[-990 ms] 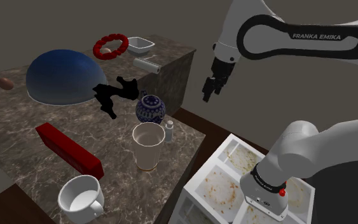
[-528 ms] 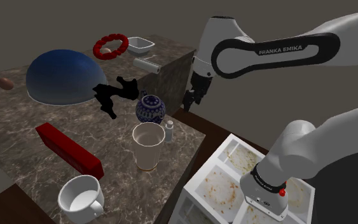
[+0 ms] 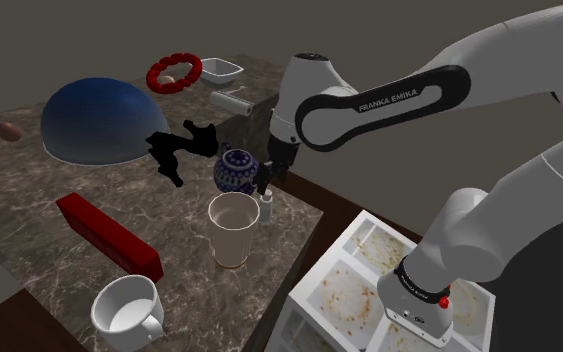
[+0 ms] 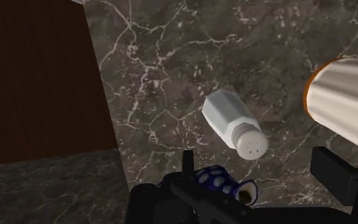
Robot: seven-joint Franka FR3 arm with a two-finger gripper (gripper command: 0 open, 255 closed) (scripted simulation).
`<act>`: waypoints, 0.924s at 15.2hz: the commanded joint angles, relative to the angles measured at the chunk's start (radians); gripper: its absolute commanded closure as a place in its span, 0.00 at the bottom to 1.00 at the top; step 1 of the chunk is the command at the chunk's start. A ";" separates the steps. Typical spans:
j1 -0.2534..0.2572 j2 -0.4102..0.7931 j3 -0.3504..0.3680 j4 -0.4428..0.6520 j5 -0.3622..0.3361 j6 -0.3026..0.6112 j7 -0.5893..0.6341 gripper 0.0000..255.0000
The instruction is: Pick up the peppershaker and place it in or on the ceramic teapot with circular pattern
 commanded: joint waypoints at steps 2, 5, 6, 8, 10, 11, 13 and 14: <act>0.004 0.034 0.008 -0.008 0.001 0.046 0.004 0.00; 0.005 0.062 0.012 -0.024 0.000 0.090 0.006 0.00; 0.005 0.072 0.014 -0.029 0.000 0.105 0.006 0.00; 0.006 0.078 0.014 -0.031 0.000 0.113 0.007 0.00; 0.006 0.078 0.014 -0.031 0.000 0.113 0.007 0.00; 0.006 0.078 0.014 -0.031 0.000 0.113 0.007 0.00; 0.006 0.078 0.014 -0.031 0.000 0.113 0.007 0.00; 0.006 0.078 0.014 -0.031 0.000 0.113 0.007 0.00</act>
